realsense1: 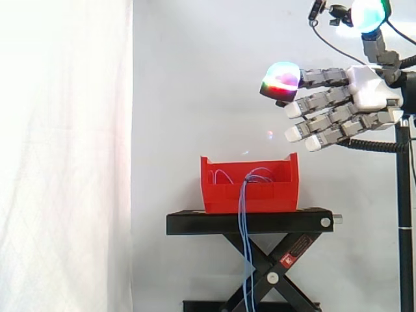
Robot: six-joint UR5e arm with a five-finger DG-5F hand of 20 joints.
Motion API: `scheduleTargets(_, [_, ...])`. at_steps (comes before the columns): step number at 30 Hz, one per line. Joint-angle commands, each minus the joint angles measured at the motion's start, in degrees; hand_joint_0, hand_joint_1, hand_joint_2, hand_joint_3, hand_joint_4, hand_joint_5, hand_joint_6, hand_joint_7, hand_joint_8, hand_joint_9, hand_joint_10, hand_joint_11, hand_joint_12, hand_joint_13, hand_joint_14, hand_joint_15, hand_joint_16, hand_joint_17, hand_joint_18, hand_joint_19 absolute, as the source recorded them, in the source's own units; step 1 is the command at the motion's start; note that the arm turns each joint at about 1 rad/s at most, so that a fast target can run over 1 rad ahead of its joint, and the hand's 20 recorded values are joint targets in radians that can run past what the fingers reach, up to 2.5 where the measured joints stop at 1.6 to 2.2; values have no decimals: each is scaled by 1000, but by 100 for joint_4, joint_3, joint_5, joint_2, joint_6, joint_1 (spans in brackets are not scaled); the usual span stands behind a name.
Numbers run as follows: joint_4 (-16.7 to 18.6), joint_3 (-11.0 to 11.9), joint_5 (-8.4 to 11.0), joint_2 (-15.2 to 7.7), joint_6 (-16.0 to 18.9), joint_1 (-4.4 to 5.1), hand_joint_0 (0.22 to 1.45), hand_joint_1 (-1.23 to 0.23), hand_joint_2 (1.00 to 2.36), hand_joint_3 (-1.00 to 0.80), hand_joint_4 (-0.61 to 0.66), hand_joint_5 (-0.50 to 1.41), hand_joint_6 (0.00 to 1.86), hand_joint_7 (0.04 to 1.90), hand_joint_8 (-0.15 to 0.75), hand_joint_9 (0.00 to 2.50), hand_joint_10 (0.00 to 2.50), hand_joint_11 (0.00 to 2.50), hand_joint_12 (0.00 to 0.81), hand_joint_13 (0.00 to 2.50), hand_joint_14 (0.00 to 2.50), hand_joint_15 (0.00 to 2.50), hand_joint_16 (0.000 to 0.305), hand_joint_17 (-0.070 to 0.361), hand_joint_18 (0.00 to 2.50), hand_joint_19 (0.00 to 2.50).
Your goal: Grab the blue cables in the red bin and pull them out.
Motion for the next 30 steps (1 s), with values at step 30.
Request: scheduleTargets(30, [0,9,0,0,0,8,724,-691,1000,-1000,166,241,6,196,269,321,0,0,363,158,0,21,60,135,8,91])
